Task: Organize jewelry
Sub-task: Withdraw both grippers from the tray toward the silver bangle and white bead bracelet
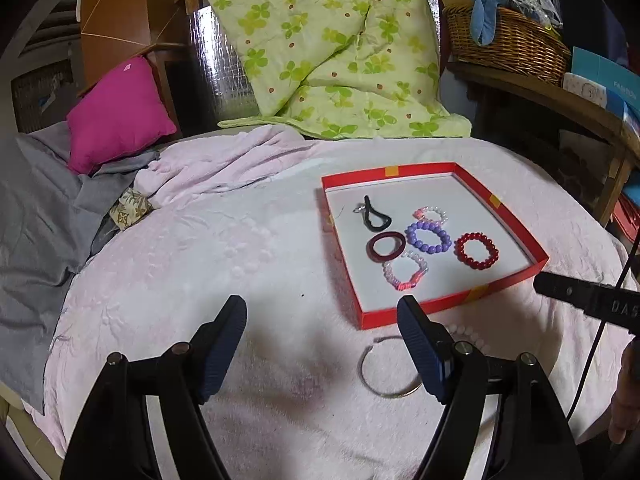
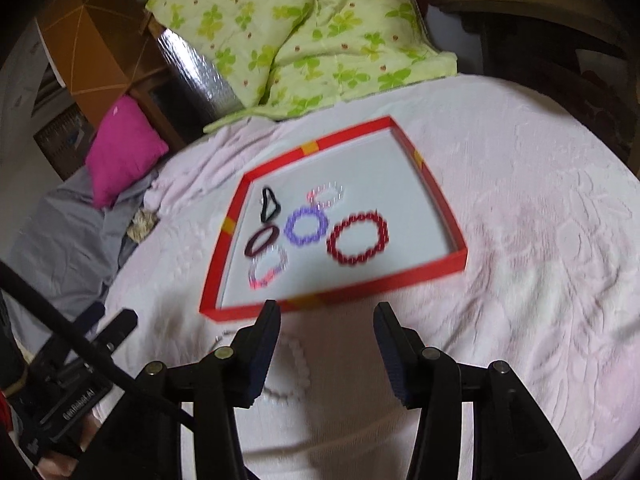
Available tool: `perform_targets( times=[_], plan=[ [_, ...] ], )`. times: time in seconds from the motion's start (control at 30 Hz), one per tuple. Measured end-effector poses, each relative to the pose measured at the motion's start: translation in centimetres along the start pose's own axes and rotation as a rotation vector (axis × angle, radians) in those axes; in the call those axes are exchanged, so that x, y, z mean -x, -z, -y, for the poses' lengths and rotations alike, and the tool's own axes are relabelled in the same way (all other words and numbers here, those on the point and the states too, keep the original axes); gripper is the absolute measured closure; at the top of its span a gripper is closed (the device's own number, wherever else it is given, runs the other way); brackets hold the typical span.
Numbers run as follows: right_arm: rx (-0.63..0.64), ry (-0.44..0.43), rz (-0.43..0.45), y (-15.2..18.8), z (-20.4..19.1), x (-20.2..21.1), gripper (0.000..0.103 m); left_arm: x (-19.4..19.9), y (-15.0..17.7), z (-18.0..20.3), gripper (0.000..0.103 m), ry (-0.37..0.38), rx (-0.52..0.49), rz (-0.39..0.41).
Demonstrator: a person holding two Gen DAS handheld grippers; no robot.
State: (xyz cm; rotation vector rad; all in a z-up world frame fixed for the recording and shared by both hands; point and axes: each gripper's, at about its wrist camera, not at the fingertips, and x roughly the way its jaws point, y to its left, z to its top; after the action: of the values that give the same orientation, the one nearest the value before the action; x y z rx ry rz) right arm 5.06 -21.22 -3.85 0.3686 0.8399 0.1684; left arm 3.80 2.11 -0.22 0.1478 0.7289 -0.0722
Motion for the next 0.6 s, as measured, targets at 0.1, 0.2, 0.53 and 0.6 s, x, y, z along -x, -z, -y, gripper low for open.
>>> perform_targets(
  times=[0.1,0.2,0.53,0.6],
  plan=[
    [0.008,0.007,-0.024,0.4,-0.2,-0.6,0.051,-0.2,0.2,-0.4,0.025,-0.009,-0.005,-0.006],
    [0.028,0.014,-0.041,0.5,-0.5,-1.4,0.051,-0.5,0.5,-0.8,0.025,-0.024,-0.009,-0.016],
    [0.032,0.006,-0.092,0.8,-0.2,-2.8,0.051,-4.9,2.5,-2.2,0.025,-0.075,-0.050,-0.158],
    [0.036,0.004,-0.111,0.9,0.0,-3.2,0.051,-5.8,3.0,-2.5,0.025,-0.076,-0.053,-0.198]
  ],
)
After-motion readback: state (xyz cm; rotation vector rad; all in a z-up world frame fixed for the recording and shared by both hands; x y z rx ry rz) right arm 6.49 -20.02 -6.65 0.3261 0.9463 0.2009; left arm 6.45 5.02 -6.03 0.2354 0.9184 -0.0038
